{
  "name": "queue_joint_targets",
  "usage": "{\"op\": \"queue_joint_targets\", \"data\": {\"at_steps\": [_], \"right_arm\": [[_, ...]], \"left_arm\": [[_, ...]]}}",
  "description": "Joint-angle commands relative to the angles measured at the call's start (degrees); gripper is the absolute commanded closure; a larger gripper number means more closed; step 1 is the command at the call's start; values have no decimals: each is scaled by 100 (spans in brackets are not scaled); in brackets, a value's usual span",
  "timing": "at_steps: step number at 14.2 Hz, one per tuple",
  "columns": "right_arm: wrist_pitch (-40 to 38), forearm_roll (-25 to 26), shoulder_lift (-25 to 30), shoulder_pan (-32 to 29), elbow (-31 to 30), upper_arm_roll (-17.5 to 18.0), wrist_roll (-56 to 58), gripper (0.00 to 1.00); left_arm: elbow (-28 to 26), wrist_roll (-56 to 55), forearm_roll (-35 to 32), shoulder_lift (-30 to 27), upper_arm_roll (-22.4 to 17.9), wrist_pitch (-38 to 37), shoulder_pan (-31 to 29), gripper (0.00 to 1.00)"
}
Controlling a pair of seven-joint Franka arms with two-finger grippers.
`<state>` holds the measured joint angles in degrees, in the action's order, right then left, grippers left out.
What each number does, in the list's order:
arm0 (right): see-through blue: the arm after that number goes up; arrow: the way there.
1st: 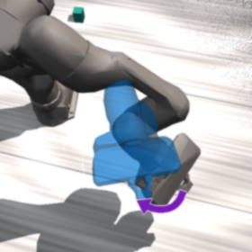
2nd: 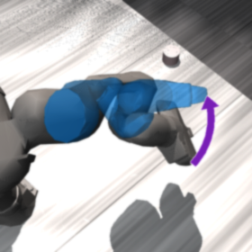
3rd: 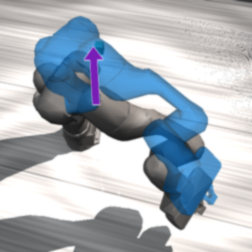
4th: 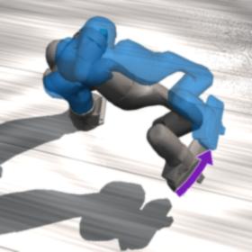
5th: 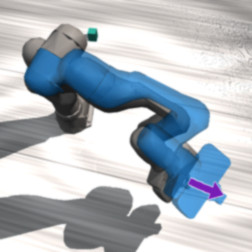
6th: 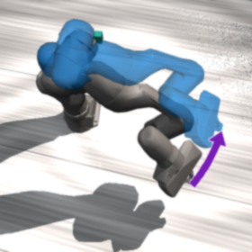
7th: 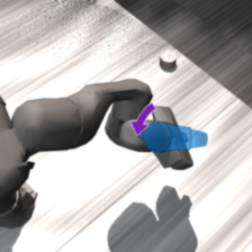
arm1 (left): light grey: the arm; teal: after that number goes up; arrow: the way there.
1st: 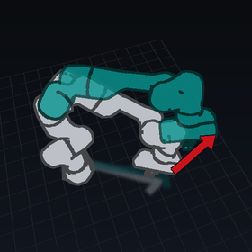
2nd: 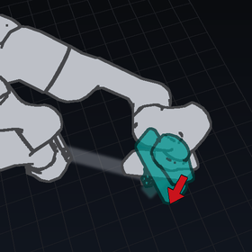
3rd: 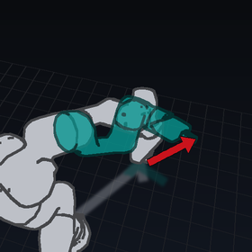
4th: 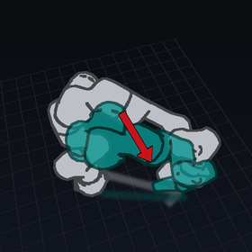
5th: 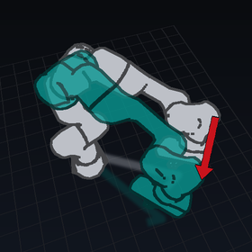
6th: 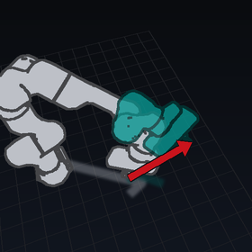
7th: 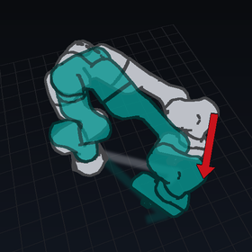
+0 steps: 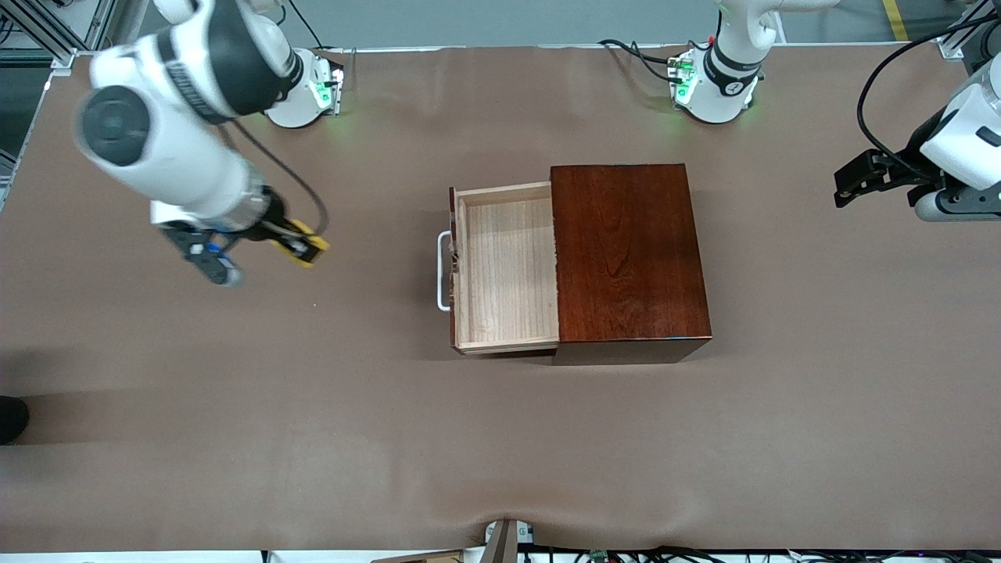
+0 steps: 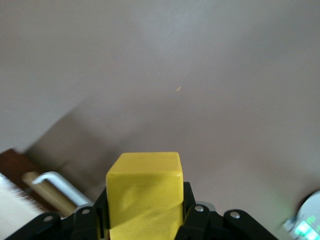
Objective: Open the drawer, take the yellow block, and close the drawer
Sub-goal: 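Lift the yellow cube out of the drawer with the right gripper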
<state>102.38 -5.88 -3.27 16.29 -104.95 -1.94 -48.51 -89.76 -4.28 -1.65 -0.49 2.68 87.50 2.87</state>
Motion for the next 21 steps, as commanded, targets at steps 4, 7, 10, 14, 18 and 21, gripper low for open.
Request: {"op": "queue_joint_targets", "data": {"at_steps": [4, 7, 10, 14, 18, 21], "right_arm": [[1538, 43, 714, -1443, -2090, 115, 2967, 92], [2213, 78, 145, -1987, -2135, 106, 4144, 93], [3040, 78, -620, -2322, -2152, 106, 5164, 98], [3770, 87, -806, -2350, -2582, 106, 5500, 99], [4008, 87, -895, -2446, -2942, 97, 6019, 99], [4544, 87, -824, -2534, -3522, 106, 6354, 99]], "left_arm": [[117, 7, -54, -4, 92, -119, 12, 0], [126, 15, -37, -12, 118, -119, 20, 0], [213, -11, -54, -4, 259, -119, -23, 0], [240, -11, -37, 5, 268, -102, 20, 0], [354, -29, -37, 66, 373, -66, 29, 0], [354, -29, -37, 93, 374, -58, 3, 0]]}}
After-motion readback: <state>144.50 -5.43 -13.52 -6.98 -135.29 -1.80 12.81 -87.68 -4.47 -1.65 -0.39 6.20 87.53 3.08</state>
